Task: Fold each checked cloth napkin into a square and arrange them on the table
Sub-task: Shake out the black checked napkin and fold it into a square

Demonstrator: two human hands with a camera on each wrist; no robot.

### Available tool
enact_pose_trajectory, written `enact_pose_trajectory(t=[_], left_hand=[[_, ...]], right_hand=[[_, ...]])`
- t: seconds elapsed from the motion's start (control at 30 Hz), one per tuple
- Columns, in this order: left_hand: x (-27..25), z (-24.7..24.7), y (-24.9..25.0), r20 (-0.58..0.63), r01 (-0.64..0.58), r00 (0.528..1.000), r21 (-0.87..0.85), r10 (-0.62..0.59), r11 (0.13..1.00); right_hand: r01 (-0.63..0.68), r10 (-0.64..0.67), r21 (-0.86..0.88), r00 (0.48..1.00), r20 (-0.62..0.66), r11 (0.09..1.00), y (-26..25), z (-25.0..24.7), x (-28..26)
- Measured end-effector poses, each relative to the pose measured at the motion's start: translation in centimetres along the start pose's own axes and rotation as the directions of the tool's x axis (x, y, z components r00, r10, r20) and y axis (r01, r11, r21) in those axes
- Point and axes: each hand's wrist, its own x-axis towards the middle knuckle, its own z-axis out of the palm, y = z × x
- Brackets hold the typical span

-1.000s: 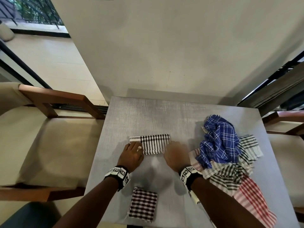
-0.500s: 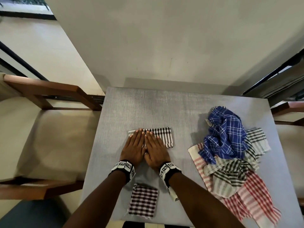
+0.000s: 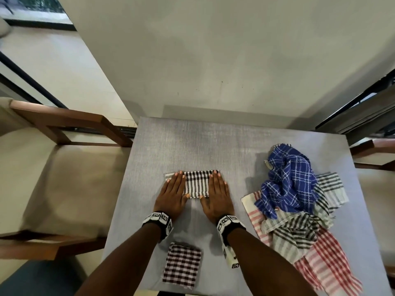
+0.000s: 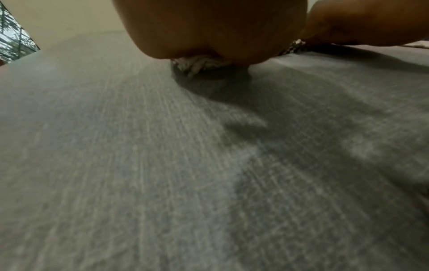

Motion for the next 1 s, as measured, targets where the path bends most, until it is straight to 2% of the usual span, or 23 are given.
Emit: enact_pose_trajectory(t=[0.1,0.23,0.27,0.37,0.47,0.57,0.63,0.87,1.0], left_hand=[[-0.2,-0.7,0.8,-0.036,-0.006,0.999,-0.012,0.006,1.000],[0.5,-1.2,4.4,-0.044,-0.198,0.980,-0.048,0.196,0.979],[0.9,-0.9,5.1,-0.033,-0.212,0.977,-0.055,0.211,0.976],[1.5,0.1,5.6,0.017,-0.069,0.997,-0.120,0.071,0.990],[1.2,0.9,5.4,-0.019,0.080,0.996,-0.166,-0.085,0.983],[0.6,1.4,5.3,-0.037,0.287,0.952,-0.231,-0.303,0.930],[-0.1,1.7,4.8,-0.046,0.367,0.920,-0.250,-0.389,0.896],[-0.5,1.7,3.9,-0.040,0.357,0.924,-0.266,-0.381,0.895],[-0.5,1.5,3.9,-0.007,0.360,0.927,-0.254,-0.374,0.898]], right_hand=[[0.014,-0.014,0.002,1.000,0.014,1.000,0.4,-0.1,0.0],[0.032,-0.031,-0.018,0.999,0.035,0.999,0.6,0.0,0.0],[0.034,-0.033,-0.024,0.999,0.043,0.999,0.6,0.0,0.0],[0.045,-0.044,-0.006,0.998,0.033,0.999,0.8,-0.2,-0.1],[0.051,-0.051,0.012,0.998,0.023,0.999,0.8,-0.1,-0.1],[0.056,-0.056,0.014,0.998,0.015,0.998,0.8,-0.1,-0.1],[0.057,-0.058,0.021,0.998,0.018,0.998,0.8,-0.4,-0.2],[0.041,-0.041,-0.010,0.999,0.033,0.999,0.5,-0.6,-0.1],[0.172,-0.172,-0.003,0.984,0.053,0.985,-1.0,-0.8,0.0]])
